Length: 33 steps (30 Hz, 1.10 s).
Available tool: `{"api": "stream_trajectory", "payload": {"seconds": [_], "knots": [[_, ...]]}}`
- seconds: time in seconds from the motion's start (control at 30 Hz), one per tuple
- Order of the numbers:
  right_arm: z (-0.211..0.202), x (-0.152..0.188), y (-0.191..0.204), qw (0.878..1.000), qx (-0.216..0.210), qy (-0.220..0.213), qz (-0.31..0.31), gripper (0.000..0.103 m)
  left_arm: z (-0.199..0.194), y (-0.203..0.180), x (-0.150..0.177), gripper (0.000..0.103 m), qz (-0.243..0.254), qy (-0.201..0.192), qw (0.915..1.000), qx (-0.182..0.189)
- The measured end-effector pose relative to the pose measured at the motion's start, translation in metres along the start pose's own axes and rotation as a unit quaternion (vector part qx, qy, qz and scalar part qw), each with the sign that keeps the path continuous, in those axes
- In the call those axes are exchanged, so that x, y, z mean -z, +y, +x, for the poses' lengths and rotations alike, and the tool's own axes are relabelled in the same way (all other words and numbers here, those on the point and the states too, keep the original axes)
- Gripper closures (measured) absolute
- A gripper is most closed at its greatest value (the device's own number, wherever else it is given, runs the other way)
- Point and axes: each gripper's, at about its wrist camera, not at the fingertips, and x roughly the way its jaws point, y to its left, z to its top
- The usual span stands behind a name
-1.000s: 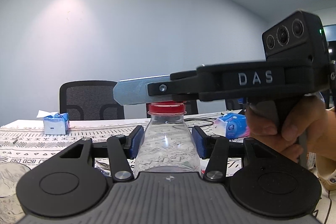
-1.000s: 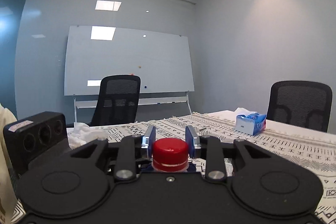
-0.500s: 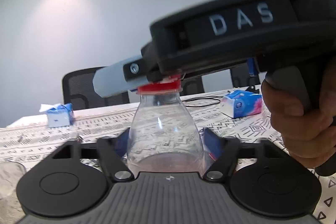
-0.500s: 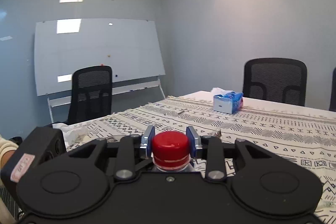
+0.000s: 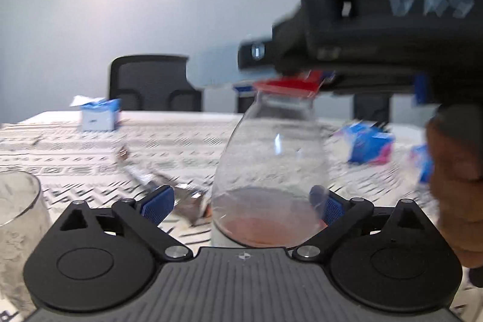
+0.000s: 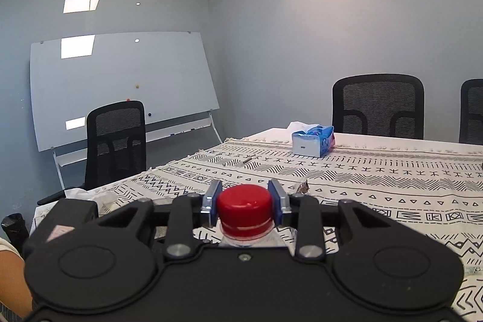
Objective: Unscrew bottle cap and pour
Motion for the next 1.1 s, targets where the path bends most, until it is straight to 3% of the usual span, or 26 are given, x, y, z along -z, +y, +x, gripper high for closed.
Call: {"api": "stream_trajectory", "payload": {"seconds": [0.1,0.2,0.3,0.4,0.5,0.57,0.6,0.83,1.1], "knots": [[-0.002,0.0,0.002,1.0,0.003,-0.002,-0.002,0.067,-0.002,-0.001,0.0,0.005,0.009,-0.003,0.9997,0.021],[-0.002,0.0,0.004,1.0,0.01,-0.001,-0.004,0.067,-0.014,-0.002,0.001,0.005,0.015,-0.024,0.9972,0.069],[-0.003,-0.001,0.006,1.0,0.017,0.0,-0.007,0.067,-0.017,-0.006,0.003,0.005,0.019,-0.024,0.9985,0.045],[-0.004,0.0,0.009,1.0,0.026,-0.001,-0.011,0.067,-0.02,-0.005,0.004,0.005,-0.009,-0.03,0.9985,0.046],[-0.005,0.001,0.013,0.999,0.04,-0.002,-0.02,0.068,-0.023,-0.015,0.004,0.005,0.009,-0.04,0.9991,0.012],[-0.005,0.0,0.016,0.999,0.048,-0.003,-0.023,0.067,-0.023,-0.021,0.003,0.018,0.029,-0.038,0.9989,0.005],[-0.005,0.0,0.017,0.998,0.052,-0.001,-0.024,0.066,-0.024,-0.024,0.003,0.044,0.039,-0.037,0.9985,0.007],[-0.002,-0.002,0.024,0.996,0.084,-0.004,-0.035,0.066,-0.022,-0.024,-0.005,0.044,0.054,-0.016,0.9982,0.021],[0.004,-0.005,0.029,0.994,0.104,-0.002,-0.045,0.066,-0.024,-0.024,-0.004,0.044,0.05,-0.018,0.9986,-0.007]]}}
